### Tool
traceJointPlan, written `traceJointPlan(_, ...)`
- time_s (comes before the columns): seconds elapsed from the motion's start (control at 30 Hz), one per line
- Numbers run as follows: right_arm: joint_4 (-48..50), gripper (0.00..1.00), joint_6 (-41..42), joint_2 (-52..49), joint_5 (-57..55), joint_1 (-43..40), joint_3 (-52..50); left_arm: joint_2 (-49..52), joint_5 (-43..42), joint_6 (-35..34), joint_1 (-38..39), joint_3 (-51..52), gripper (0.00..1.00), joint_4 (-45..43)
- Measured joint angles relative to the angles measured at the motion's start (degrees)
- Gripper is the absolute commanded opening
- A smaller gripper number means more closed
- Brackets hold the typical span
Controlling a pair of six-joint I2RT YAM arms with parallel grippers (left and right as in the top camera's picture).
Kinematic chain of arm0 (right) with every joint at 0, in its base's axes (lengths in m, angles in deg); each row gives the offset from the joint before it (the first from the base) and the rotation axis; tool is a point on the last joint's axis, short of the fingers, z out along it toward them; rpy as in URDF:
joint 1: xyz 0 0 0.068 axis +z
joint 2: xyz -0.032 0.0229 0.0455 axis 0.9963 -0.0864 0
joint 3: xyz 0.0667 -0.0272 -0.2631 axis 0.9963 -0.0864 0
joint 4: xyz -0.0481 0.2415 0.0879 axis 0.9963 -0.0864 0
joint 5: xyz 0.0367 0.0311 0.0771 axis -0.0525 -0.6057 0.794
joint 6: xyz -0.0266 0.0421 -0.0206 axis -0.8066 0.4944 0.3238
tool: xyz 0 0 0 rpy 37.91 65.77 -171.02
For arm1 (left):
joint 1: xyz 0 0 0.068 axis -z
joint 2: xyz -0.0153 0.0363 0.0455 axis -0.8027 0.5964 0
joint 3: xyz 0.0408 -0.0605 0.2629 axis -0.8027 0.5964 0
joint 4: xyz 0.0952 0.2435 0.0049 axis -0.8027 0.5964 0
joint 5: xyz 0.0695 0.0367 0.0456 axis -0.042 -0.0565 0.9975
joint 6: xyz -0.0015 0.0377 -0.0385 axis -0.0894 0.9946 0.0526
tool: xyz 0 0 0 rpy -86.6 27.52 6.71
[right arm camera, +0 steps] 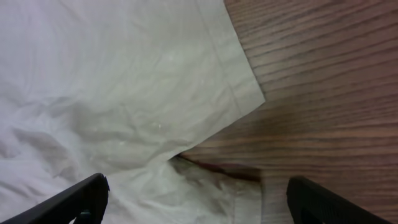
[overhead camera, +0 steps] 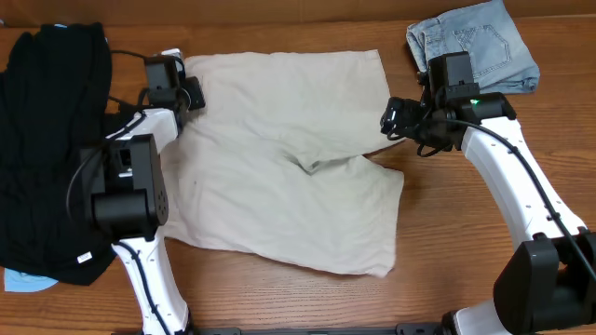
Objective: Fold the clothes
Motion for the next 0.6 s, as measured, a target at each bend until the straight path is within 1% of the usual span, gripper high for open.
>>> traceJointPlan(0.1,0.87,1.0,0.04,0.02,0.0,0.0,0.0,0.68,0.0,0.0,0.0,0.0,0.05,-2.29)
traceJointPlan(0.17,1.55,1.0,-0.04,0.02,0.0,0.0,0.0,0.79,0.0,0.0,0.0,-0.35,0.09,-1.92)
traceJointPlan(0.23,2.38,1.0,-0.02,0.0,-0.02,0.0,0.0,0.83,0.04,0.0,0.0,-1.6,0.14,0.31)
traceJointPlan(0.3,3.15,1.0,-0.02,0.0,-0.02,0.0,0.0,0.83,0.24,0.0,-0.15,-4.09,0.23,5.57)
traceJointPlan(0.33,3.43,1.0,0.0,0.02,-0.02,0.0,0.0,0.83,0.28,0.04,-0.2,-5.49,0.29,8.63)
traceJointPlan(0.4,3.54,1.0,0.0,0.0,-0.02,0.0,0.02,0.83,0.37,0.57,-0.31,-9.14,0.48,16.87)
traceJointPlan(0.5,1.73,1.0,-0.02,0.02,-0.02,0.0,0.59,0.81,0.24,0.68,-0.31,-14.45,0.73,29.29)
traceJointPlan(0.53,0.68,1.0,0.0,0.02,-0.02,0.0,1.11,0.72,0.31,0.76,-0.31,-16.13,0.77,32.92)
traceJointPlan(0.6,-1.81,1.0,0.0,0.39,-0.15,0.0,2.67,-0.02,0.11,1.09,-0.31,-19.43,0.92,40.68)
